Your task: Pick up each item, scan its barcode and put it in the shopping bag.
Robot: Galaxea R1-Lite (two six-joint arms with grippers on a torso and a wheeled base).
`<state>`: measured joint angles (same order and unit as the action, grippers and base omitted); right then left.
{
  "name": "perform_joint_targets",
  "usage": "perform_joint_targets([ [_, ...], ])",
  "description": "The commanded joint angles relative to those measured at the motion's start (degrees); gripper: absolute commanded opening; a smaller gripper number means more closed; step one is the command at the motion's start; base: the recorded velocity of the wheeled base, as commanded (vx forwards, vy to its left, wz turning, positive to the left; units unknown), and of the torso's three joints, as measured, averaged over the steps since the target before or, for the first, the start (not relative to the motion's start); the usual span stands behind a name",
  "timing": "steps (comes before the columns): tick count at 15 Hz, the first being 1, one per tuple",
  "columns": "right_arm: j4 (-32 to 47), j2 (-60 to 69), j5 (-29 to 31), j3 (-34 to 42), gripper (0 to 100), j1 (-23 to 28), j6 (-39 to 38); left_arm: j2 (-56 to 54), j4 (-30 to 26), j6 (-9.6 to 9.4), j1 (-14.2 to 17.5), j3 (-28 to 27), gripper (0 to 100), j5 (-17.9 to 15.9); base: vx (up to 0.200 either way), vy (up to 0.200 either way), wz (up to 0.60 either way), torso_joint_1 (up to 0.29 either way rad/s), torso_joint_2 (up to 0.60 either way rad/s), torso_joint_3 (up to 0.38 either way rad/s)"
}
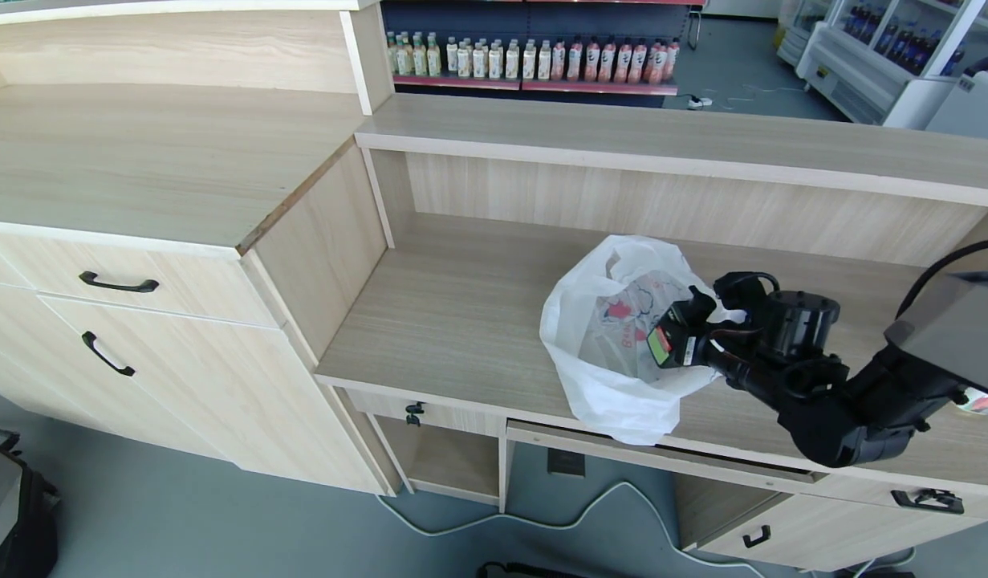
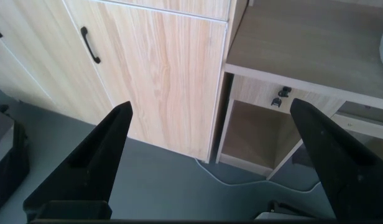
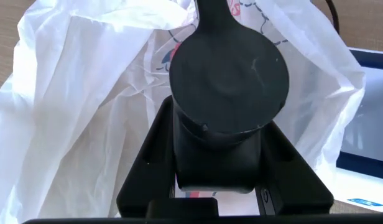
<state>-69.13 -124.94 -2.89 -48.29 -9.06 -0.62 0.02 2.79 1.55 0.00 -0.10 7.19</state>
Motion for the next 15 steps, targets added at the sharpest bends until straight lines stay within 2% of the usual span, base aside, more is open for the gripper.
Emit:
perform_joint_targets([
  [1,-0.6,-1.3,0.1,0.4,0,-0.3,0.1,0.0,0.0,0.03,0.0,0.0,100,0.0,0.0,0.0,0.0,0.0,0.0,0.0],
  [2,-0.6,-1.4,0.2,0.4,0,-0.5,0.1,0.0,0.0,-0.05,0.0,0.0,100,0.0,0.0,0.0,0.0,0.0,0.0,0.0],
  [3,-0.7,-1.5,0.2,0.4,100,-0.5,0.4,0.0,0.0,-0.05,0.0,0.0,100,0.0,0.0,0.0,0.0,0.0,0.0,0.0],
  [7,-0.5,0.2,0.1,0.0,100,-0.7,0.4,0.0,0.0,-0.05,-0.1,0.0,100,0.0,0.0,0.0,0.0,0.0,0.0,0.0],
  [10,2.9,10.2,0.1,1.3,100,-0.4,0.6,0.0,0.0,0.03,0.0,0.0,100,0.0,0.0,0.0,0.0,0.0,0.0,0.0],
  [13,11.8,26.3,0.3,9.6,100,1.2,2.8,0.0,0.0,0.03,0.0,0.0,100,0.0,0.0,0.0,0.0,0.0,0.0,0.0],
  [14,17.7,36.9,0.2,16.3,100,4.5,8.8,0.0,0.0,0.03,0.0,0.0,100,0.0,0.0,0.0,0.0,0.0,0.0,0.0],
  [15,19.9,42.7,0.2,20.0,100,6.9,12.0,0.0,0.0,0.03,0.0,0.0,100,0.0,0.0,0.0,0.0,0.0,0.0,0.0],
])
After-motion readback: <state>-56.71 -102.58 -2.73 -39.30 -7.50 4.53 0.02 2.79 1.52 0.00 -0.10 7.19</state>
